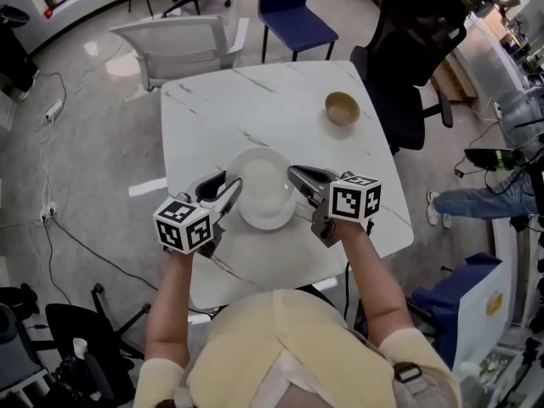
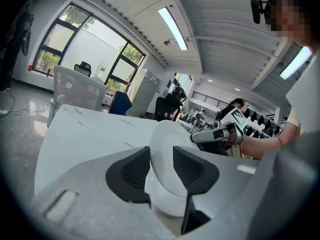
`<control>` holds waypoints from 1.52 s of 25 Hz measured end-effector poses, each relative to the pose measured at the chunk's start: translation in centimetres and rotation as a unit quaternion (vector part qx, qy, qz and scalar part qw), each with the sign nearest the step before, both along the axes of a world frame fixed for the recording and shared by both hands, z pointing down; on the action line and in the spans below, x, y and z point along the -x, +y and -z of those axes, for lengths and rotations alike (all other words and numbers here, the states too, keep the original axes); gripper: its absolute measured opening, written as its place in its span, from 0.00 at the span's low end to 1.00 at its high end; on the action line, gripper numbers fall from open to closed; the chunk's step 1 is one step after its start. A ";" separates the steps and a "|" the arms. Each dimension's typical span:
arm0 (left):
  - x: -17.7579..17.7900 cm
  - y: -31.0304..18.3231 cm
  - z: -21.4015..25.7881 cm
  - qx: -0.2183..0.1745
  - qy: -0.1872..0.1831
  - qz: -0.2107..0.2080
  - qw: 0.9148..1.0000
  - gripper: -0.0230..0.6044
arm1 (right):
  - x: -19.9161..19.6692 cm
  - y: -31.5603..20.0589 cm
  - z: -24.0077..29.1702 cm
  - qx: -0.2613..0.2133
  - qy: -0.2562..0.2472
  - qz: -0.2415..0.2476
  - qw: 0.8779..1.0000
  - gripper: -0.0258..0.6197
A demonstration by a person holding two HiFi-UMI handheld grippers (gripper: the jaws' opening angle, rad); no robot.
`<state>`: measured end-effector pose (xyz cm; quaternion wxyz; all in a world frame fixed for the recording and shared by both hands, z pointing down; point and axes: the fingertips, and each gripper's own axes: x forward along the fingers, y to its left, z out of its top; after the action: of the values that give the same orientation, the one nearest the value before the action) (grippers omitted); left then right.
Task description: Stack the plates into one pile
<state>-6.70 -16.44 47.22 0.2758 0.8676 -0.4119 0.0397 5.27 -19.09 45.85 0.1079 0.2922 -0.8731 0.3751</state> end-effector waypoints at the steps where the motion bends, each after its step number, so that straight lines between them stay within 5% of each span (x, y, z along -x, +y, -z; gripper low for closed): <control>1: -0.1 0.1 -0.4 0.006 -0.002 0.001 1.000 0.25 | -0.2 0.3 -0.5 0.005 0.004 -0.004 1.000 0.09; 6: -0.6 0.7 -2.0 0.036 -0.003 0.008 0.999 0.20 | -1.1 1.5 -2.7 0.035 0.023 -0.027 0.999 0.09; 15: -1.4 1.5 -5.6 0.084 -0.070 0.019 0.994 0.19 | -2.1 3.1 -6.1 0.082 0.056 -0.063 0.993 0.09; 30: -2.5 1.6 -8.0 0.098 -0.154 0.004 0.983 0.21 | -3.1 4.2 -8.9 0.110 0.120 -0.121 0.979 0.11; 38: -2.5 1.1 -8.5 0.075 -0.195 -0.006 0.978 0.23 | -3.1 4.1 -9.4 0.097 0.158 -0.143 0.972 0.13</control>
<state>-4.21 -15.31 55.70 0.2547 0.8226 -0.4479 0.2405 8.38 -15.01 55.24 0.2175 0.4581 -0.7533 0.4189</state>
